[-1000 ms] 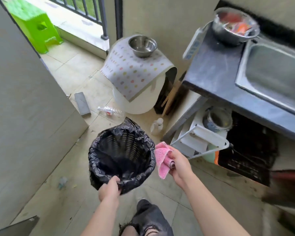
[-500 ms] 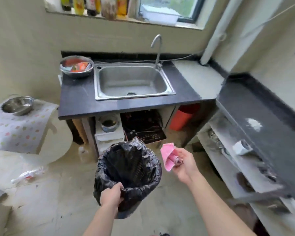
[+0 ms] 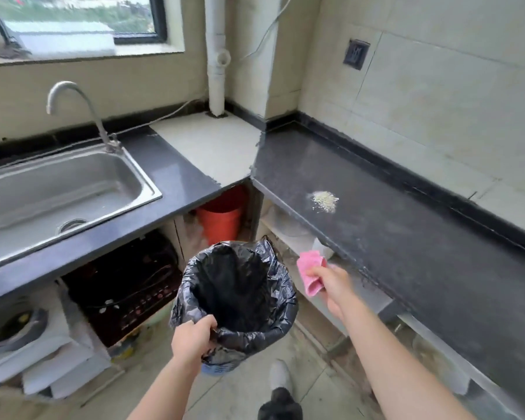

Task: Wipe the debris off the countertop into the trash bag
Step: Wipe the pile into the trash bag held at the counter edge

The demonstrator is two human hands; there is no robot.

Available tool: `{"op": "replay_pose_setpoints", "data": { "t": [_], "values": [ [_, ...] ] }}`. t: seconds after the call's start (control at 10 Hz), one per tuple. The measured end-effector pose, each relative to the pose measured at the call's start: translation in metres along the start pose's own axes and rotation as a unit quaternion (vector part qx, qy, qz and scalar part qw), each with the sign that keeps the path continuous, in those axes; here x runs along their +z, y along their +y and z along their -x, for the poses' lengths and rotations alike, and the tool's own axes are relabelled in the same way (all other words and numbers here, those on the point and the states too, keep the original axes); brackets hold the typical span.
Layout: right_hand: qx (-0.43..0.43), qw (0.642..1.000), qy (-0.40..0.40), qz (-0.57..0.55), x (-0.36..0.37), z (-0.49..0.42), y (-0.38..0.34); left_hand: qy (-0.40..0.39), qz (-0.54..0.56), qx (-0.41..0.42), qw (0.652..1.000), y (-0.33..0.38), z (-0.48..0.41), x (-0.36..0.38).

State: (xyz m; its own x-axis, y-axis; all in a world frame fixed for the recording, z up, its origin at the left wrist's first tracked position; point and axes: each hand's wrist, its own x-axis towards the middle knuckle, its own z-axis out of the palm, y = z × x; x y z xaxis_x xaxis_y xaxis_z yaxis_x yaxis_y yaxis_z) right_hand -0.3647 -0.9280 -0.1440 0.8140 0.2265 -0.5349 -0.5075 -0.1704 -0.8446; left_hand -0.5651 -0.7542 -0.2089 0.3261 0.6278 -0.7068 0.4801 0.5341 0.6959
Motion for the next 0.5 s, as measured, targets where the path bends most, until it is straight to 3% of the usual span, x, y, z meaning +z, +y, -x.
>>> {"op": "replay_pose_setpoints", "data": {
  "t": [0.3,0.5],
  "values": [
    [0.015,0.998,0.051,0.027,-0.09,-0.193,-0.085,0.033,-0.002,-0.035,0.999,0.084,-0.069,0.154],
    [-0.033,0.983,0.118,0.139,-0.122,-0.283,-0.118,0.057,-0.02,-0.047,0.997,0.114,-0.099,0.207]
  ]
}}
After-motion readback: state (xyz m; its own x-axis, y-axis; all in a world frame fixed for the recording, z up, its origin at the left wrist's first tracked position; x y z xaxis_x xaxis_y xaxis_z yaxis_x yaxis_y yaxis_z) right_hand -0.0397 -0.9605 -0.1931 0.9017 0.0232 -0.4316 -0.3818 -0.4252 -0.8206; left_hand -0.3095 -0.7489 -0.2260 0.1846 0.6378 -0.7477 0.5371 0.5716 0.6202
